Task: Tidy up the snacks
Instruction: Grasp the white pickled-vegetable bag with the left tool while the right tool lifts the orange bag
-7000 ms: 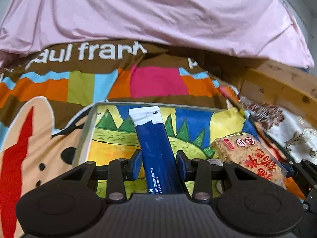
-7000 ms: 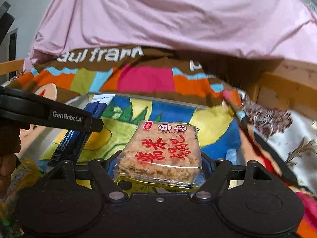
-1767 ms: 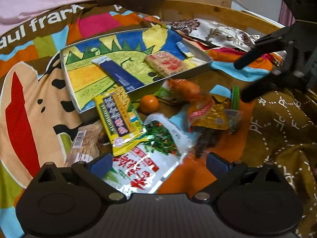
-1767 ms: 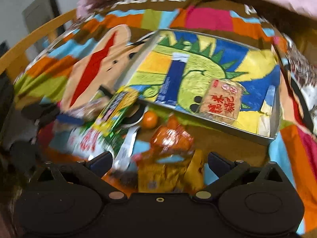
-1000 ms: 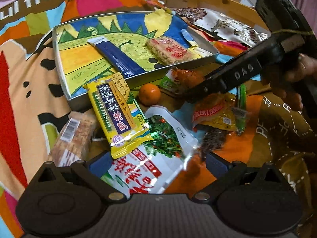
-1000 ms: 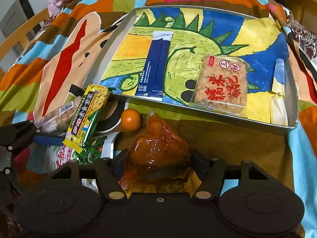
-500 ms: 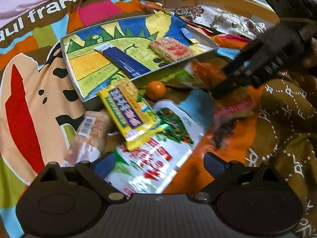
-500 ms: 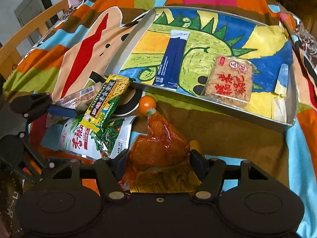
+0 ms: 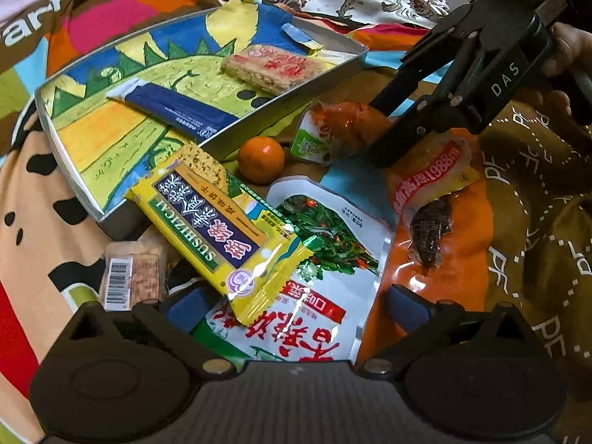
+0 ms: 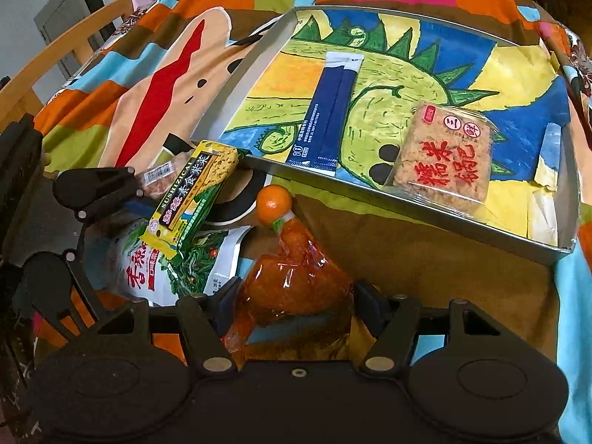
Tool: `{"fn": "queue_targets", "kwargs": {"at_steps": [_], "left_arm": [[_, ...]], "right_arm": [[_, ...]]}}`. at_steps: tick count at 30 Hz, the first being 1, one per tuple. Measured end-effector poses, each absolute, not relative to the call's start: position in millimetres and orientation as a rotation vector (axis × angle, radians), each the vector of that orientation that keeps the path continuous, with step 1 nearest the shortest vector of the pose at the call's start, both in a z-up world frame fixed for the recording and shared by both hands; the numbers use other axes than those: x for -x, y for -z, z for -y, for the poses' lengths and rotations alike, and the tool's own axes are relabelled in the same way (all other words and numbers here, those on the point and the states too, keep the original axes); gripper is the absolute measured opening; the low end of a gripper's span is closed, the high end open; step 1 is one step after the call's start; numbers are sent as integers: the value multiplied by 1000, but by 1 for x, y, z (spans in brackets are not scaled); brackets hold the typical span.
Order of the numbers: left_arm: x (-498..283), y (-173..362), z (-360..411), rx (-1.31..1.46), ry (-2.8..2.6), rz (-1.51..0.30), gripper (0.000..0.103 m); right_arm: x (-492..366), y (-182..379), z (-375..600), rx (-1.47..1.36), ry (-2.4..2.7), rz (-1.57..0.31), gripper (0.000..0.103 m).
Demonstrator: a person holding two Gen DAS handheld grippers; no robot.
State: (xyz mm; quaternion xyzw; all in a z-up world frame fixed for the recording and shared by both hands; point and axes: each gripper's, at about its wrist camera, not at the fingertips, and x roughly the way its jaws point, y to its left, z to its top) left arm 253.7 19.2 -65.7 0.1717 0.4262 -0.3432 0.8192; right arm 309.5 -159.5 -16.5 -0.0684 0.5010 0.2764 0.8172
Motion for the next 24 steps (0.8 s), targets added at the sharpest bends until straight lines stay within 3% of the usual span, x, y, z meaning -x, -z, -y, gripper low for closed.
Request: {"fn": "queue_targets", "kwargs": {"at_steps": [3,6,18,24], "left_arm": [[-254,62,-25,-315,700,-920,89],[-248,60,-31,-253,653,-935,83],[-219,45,-29,44,319,-1080,78],[-194,42,-18,110,180,-1044,74]], "right_arm": [[-308,16,161,137,-587,-1067,67],[-304,14,164,133,-583,-1060,67],[-272,7,165,182,-682,-1016,66],[-257,9,160,253,-714,-960,66]]}}
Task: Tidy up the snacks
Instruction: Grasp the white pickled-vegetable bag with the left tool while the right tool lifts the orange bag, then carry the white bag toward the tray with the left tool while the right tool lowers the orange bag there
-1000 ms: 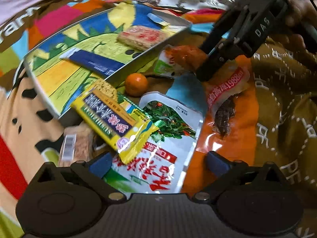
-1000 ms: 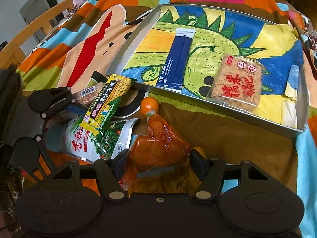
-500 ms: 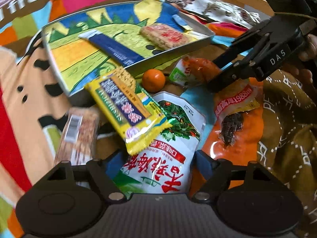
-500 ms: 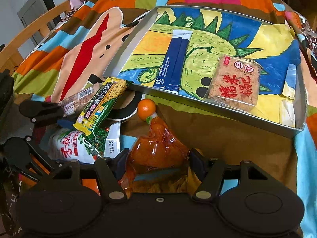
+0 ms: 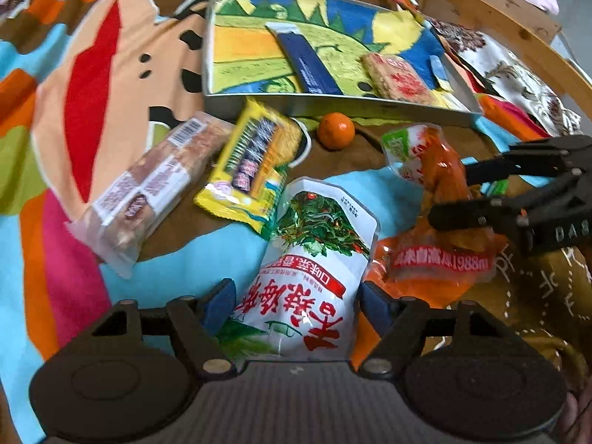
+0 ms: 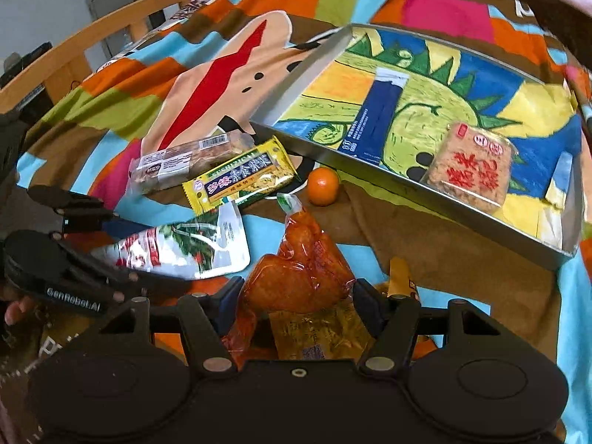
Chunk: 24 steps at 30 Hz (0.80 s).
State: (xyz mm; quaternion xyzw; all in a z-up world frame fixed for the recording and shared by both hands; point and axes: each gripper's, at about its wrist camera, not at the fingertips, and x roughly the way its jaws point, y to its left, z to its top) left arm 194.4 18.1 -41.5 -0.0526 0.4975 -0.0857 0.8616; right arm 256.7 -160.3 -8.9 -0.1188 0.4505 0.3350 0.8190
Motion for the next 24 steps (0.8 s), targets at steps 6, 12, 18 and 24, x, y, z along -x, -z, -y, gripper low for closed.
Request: {"fn": "queue_targets", "kwargs": {"at_steps": [6,12,18,24], "left_arm": [[-183,40,-16,108,104,-993,66],[-167,28,-14,152,87,-925,55],[-161,19,-18,202,81,-877,53],[-157,10,-19,241,102,-800,53]], "right_arm": [[-232,9,150,347,-740,-872,65],[-201,0,142,504,-731,-697,65],[-188,-4,146,578,-695,-603,64],[-188,-15,155,579,-622,-495,63]]}}
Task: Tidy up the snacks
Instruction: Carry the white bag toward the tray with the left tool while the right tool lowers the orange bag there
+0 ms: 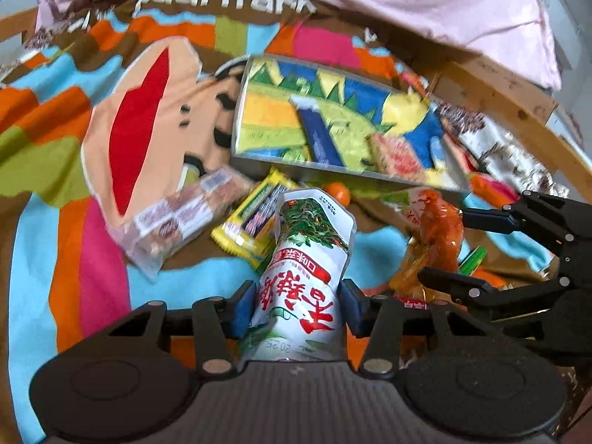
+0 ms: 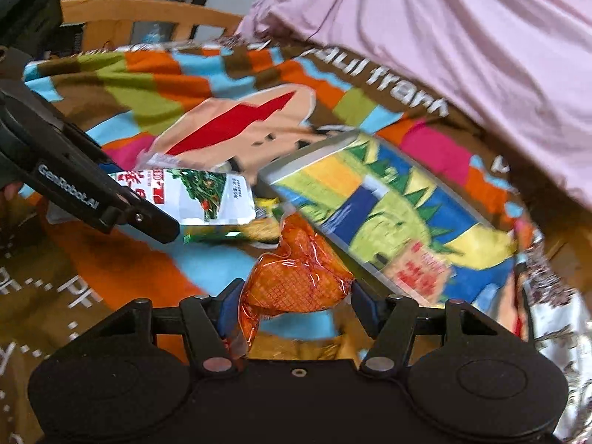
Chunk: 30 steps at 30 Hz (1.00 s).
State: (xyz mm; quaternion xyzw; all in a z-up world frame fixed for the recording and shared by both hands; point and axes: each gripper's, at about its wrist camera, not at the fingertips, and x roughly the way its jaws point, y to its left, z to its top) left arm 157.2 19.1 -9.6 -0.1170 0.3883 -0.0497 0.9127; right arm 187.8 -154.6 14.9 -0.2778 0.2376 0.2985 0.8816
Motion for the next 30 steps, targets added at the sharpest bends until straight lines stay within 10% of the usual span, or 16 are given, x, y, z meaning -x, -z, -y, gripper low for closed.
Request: {"fn": "queue_targets", "kwargs": {"at_steps": [3,5,12,14,19,28,30], "left_arm": [[-159,1,-19,262,114,-731,53],[-162,-4,-18,278,117,-688,53],[-192,-1,-20,333,113,-628,53],[-195,7,-21,332,117,-648,53],[-197,24,-25,344,110,-699,53],[-199,25,-26,347,114,-687,53],[-198,25,-27,353,108,-684,53]], "right_arm": [[-195,-19,157,565,-586,-457,57],[-201,-20,157,565,-565,-436,16],[-230,-3,165,547,-526,-576,24],[-237,3,168,513,-519,-631,48],[-254,15,168,497,-490,-655,65],[-287,35,152,467,-501,-644,58],[-294,40,150,468,-489,-644,42]]}}
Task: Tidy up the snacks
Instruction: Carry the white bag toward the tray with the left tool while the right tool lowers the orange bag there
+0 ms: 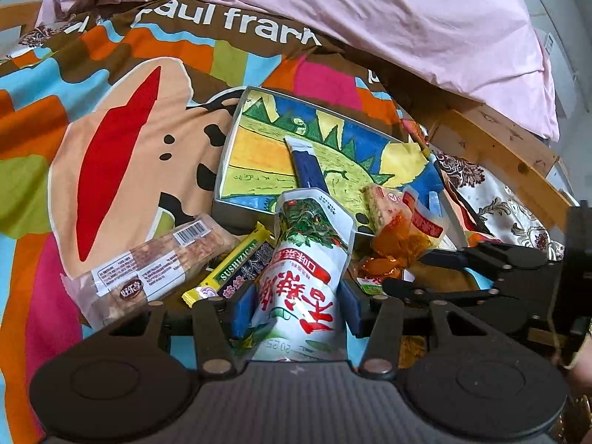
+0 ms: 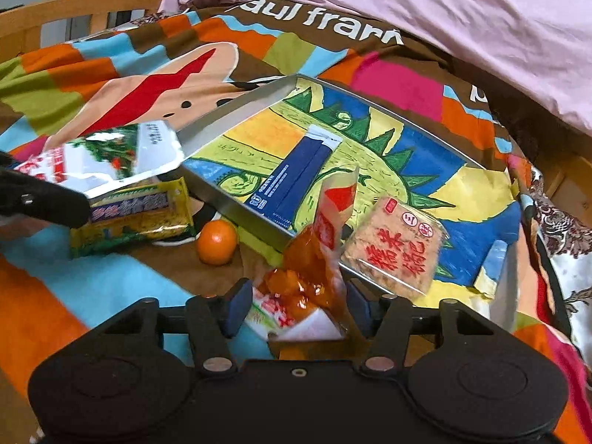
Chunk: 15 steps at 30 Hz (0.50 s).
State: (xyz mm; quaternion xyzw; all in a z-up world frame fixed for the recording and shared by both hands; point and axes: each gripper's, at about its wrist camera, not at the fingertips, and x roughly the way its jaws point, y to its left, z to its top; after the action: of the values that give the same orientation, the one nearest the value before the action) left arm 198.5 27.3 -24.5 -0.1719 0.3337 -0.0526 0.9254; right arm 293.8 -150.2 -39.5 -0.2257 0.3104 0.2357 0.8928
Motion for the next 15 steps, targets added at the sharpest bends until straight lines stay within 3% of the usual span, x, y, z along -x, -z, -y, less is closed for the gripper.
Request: {"fn": "queue_targets", "kwargs": {"at_steps": [9,10,12,15], "left_arm": [[-209,17,-33,359,89,-635,53],[-213,15,-34,362,85,-623,53],[-220,9,-37,370,75,-594,53],[-233,1,-41,385,67,-554,53]], "right_arm": [[-278,28,137,583,-498,-560,40],[-276,24,136,583,-495,-546,37],[-276,17,136,577,-476,-519,10],[-283,12,139,549,-472,-536,11]]}}
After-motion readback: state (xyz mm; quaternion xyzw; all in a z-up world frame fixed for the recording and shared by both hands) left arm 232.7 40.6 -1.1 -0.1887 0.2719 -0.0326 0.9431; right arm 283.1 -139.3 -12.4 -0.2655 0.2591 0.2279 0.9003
